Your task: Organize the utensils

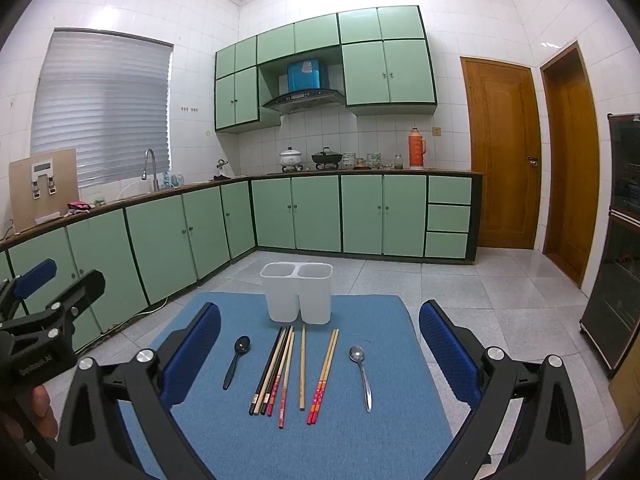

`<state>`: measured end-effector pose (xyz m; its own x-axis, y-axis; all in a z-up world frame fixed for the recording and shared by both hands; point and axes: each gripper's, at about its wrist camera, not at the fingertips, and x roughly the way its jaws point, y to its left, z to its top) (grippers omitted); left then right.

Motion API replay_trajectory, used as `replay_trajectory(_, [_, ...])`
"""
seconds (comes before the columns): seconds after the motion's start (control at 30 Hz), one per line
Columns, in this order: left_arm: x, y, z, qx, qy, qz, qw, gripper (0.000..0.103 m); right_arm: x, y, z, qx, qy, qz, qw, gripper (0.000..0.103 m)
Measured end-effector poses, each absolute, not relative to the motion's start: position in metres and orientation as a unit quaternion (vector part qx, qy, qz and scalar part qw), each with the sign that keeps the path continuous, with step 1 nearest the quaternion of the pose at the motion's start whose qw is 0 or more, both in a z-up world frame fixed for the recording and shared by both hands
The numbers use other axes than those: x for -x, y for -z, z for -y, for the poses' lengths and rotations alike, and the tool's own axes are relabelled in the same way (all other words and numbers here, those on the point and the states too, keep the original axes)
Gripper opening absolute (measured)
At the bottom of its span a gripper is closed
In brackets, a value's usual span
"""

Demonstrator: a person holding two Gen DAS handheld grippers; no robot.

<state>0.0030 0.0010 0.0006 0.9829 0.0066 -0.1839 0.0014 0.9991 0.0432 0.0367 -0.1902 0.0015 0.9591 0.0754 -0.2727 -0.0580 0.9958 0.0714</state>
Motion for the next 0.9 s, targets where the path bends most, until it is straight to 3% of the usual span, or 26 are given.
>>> replay_trajectory(0.9, [-0.0002, -0.0029, 0.0006, -0.022, -0.002, -0.092, 0.995, 0.098, -0.0367, -0.0015, 0.1903, -0.032, -0.034, -0.139, 0.989, 0.097])
